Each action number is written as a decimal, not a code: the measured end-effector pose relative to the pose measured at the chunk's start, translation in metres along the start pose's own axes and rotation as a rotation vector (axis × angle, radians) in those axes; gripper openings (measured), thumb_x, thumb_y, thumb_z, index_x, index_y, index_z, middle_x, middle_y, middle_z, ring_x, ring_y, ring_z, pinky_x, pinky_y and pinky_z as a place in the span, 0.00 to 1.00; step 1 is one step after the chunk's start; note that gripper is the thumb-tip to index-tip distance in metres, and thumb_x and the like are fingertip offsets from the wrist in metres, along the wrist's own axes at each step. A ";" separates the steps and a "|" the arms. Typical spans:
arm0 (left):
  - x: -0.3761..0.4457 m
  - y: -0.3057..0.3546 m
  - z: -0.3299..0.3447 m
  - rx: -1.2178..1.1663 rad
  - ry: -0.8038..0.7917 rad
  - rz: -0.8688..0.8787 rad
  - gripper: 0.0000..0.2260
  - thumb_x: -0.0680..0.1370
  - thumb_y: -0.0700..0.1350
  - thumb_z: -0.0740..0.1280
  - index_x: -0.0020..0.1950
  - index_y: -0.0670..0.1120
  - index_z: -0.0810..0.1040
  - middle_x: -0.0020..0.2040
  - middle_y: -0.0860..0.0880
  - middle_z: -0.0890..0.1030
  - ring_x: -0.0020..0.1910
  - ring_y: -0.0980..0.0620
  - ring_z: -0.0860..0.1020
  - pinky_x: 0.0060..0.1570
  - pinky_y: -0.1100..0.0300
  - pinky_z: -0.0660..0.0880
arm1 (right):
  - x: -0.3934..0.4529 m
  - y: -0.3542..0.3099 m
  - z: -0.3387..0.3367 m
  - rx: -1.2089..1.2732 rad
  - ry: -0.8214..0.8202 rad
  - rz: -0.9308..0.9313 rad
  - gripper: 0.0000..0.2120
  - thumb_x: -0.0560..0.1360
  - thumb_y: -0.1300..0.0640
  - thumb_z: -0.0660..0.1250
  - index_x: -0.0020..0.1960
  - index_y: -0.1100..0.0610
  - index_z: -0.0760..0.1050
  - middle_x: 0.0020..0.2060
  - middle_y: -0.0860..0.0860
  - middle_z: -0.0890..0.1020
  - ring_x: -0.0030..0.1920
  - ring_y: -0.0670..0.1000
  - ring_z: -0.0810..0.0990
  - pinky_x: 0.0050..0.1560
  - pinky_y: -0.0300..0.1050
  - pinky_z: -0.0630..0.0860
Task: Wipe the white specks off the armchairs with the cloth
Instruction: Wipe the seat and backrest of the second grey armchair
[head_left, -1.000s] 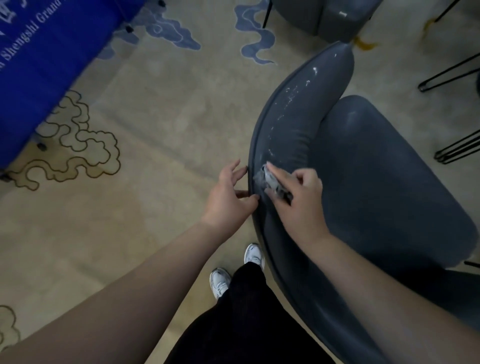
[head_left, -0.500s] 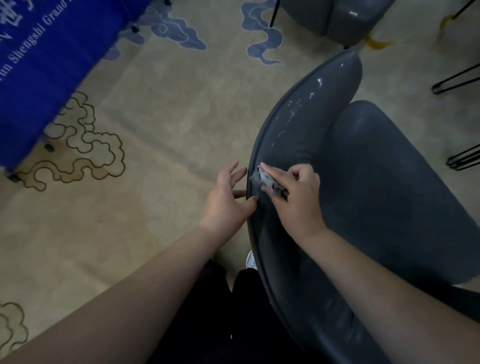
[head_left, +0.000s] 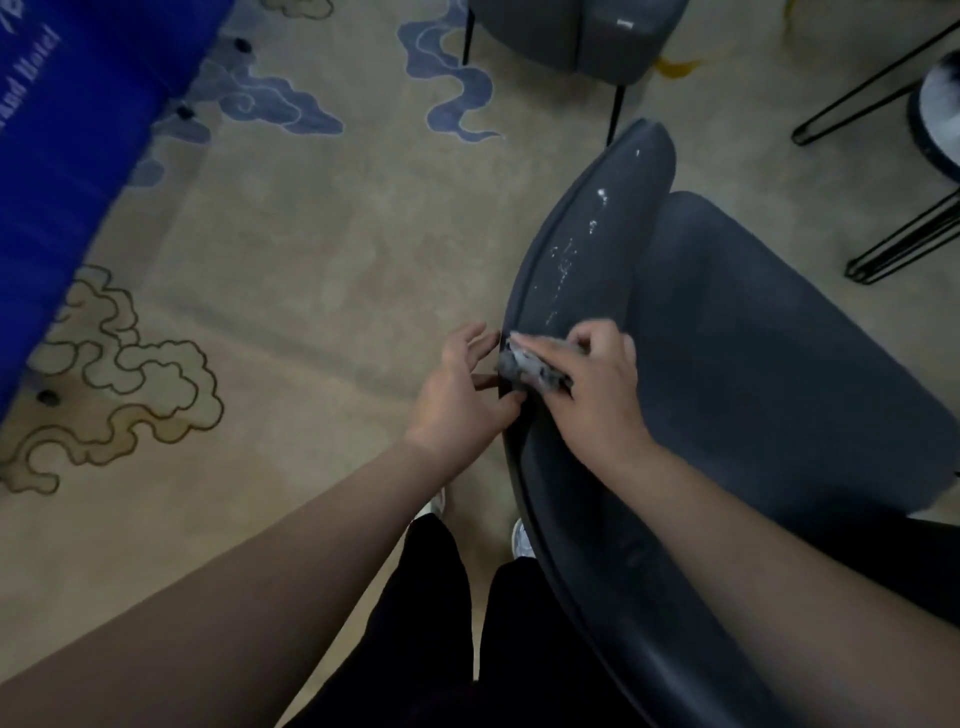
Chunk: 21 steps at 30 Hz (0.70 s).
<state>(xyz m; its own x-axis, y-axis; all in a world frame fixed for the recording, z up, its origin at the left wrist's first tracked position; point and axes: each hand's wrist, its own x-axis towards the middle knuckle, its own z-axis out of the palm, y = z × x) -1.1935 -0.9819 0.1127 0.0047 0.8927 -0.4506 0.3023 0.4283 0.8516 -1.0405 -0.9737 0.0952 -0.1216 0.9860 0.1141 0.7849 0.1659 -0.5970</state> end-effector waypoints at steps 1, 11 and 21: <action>0.005 0.002 -0.003 0.009 -0.020 0.000 0.35 0.70 0.37 0.74 0.73 0.47 0.60 0.69 0.54 0.72 0.53 0.57 0.79 0.54 0.62 0.77 | 0.017 -0.001 0.003 -0.024 0.021 0.019 0.22 0.71 0.57 0.73 0.61 0.37 0.77 0.48 0.47 0.65 0.49 0.50 0.63 0.52 0.48 0.69; 0.055 0.018 -0.020 0.092 -0.236 0.056 0.38 0.71 0.40 0.75 0.74 0.50 0.58 0.71 0.57 0.68 0.53 0.61 0.76 0.54 0.64 0.75 | 0.030 0.001 0.011 -0.002 0.165 0.209 0.22 0.73 0.58 0.72 0.62 0.38 0.76 0.47 0.47 0.64 0.48 0.47 0.61 0.52 0.44 0.70; 0.082 0.028 -0.018 0.111 -0.263 0.042 0.39 0.72 0.43 0.75 0.76 0.50 0.55 0.71 0.57 0.68 0.54 0.59 0.76 0.57 0.61 0.75 | 0.102 0.019 0.013 0.024 0.225 0.357 0.18 0.74 0.51 0.70 0.62 0.38 0.76 0.48 0.47 0.64 0.49 0.49 0.62 0.57 0.41 0.66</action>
<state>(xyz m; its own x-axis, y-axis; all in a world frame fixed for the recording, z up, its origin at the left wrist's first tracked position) -1.2017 -0.8940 0.1040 0.2620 0.8362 -0.4818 0.3994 0.3605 0.8429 -1.0460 -0.8701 0.0856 0.2933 0.9537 0.0660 0.7388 -0.1824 -0.6488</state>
